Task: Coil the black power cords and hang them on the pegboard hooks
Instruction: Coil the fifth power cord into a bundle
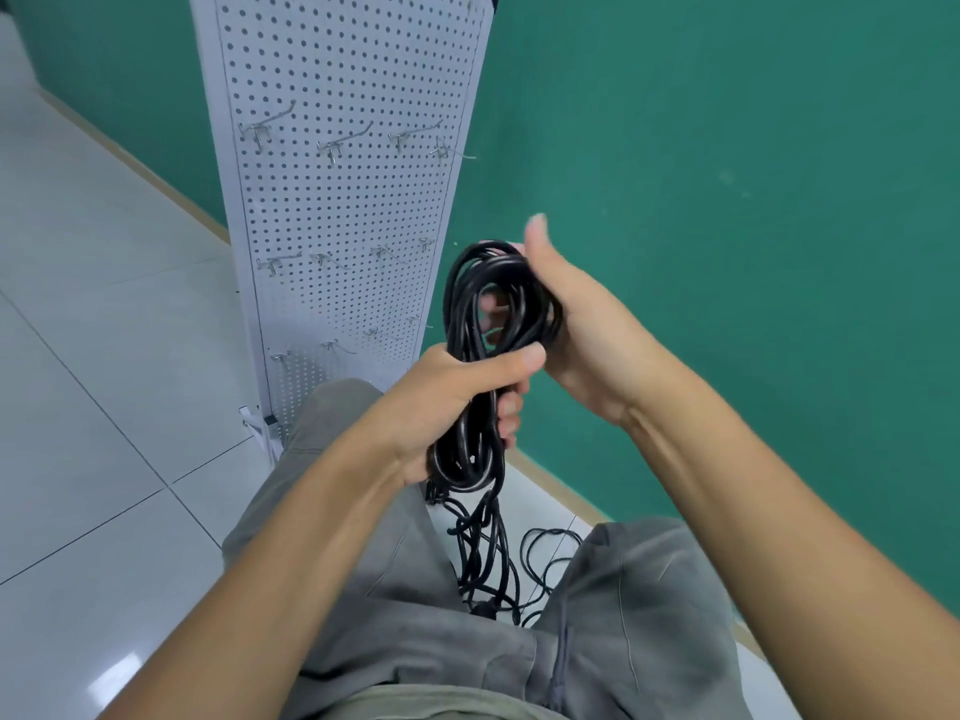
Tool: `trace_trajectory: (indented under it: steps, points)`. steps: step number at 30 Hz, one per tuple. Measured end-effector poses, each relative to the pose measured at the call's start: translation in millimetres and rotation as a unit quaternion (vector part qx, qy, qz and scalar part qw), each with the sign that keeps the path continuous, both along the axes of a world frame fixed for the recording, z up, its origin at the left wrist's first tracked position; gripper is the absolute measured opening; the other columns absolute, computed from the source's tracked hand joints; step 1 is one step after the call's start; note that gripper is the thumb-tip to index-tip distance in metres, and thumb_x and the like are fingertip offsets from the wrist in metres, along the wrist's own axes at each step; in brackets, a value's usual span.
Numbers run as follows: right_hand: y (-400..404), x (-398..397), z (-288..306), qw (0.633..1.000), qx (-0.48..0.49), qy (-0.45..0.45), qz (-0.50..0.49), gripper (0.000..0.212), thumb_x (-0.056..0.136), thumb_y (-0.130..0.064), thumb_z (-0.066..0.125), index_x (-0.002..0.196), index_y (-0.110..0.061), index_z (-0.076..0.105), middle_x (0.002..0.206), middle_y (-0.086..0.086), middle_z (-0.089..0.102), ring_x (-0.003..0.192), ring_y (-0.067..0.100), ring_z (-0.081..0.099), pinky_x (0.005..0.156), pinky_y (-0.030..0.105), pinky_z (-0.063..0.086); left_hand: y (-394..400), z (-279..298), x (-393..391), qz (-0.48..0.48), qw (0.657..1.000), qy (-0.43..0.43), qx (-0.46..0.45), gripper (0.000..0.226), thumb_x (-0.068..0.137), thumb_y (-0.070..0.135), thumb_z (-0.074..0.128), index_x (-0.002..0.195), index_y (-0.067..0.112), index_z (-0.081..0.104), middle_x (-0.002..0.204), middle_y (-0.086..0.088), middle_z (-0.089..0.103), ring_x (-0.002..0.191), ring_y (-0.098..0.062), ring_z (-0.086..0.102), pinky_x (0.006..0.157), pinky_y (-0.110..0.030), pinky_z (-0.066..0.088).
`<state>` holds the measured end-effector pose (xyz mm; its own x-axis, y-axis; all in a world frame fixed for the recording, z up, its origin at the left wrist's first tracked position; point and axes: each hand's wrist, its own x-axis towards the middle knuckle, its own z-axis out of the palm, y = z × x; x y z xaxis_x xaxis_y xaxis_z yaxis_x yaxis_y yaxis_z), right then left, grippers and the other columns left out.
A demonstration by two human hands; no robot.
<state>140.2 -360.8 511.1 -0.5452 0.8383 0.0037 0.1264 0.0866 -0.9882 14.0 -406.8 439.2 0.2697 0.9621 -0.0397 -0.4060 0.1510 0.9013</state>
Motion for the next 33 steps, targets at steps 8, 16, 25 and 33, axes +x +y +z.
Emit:
trace_trajectory:
  steps: [8, 16, 25, 33]
  points:
    - [-31, 5, -103, 0.993, -0.084, -0.031, 0.075, 0.088, 0.093, -0.075, 0.017, 0.14, -0.011, 0.054, 0.12, 0.009, 0.072, 0.114, 0.034, 0.067, 0.108, 0.043, 0.048, 7, 7, -29, 0.151, 0.984, -0.085, -0.031, 0.032, 0.084, 0.038, 0.077, 0.07, 0.014, 0.06, 0.057, -0.001, 0.047, 0.051, -0.017, 0.046, 0.062, -0.033, 0.044]
    - [-31, 38, -121, 0.957, 0.077, -0.267, 0.079, 0.018, 0.104, -0.021, 0.057, 0.095, -0.009, 0.066, 0.072, -0.004, 0.067, 0.07, 0.005, 0.058, 0.073, 0.02, 0.046, 16, 2, -58, 0.245, 0.961, -0.12, -0.034, 0.034, 0.078, 0.043, 0.082, 0.068, 0.016, 0.062, 0.06, 0.002, 0.051, 0.054, -0.015, 0.05, 0.066, -0.03, 0.047]
    - [40, 117, -97, 0.761, 0.23, -0.604, 0.056, 0.016, 0.101, -0.015, 0.052, 0.089, -0.025, 0.056, 0.09, -0.009, 0.066, 0.087, 0.021, 0.058, 0.076, 0.037, 0.051, 18, -7, -37, 0.264, 0.961, -0.086, -0.016, 0.03, 0.087, 0.036, 0.079, 0.073, 0.015, 0.063, 0.063, 0.0, 0.05, 0.06, -0.017, 0.049, 0.062, -0.025, 0.047]
    - [84, 153, -53, 0.802, 0.195, -0.56, -0.071, 0.024, 0.097, -0.005, 0.056, 0.089, -0.027, 0.065, 0.096, -0.01, 0.073, 0.101, 0.018, 0.067, 0.091, 0.036, 0.052, 16, -27, 6, 0.206, 0.975, -0.071, -0.045, 0.029, 0.086, 0.034, 0.079, 0.08, 0.011, 0.062, 0.064, -0.002, 0.051, 0.064, -0.02, 0.052, 0.06, -0.024, 0.05]
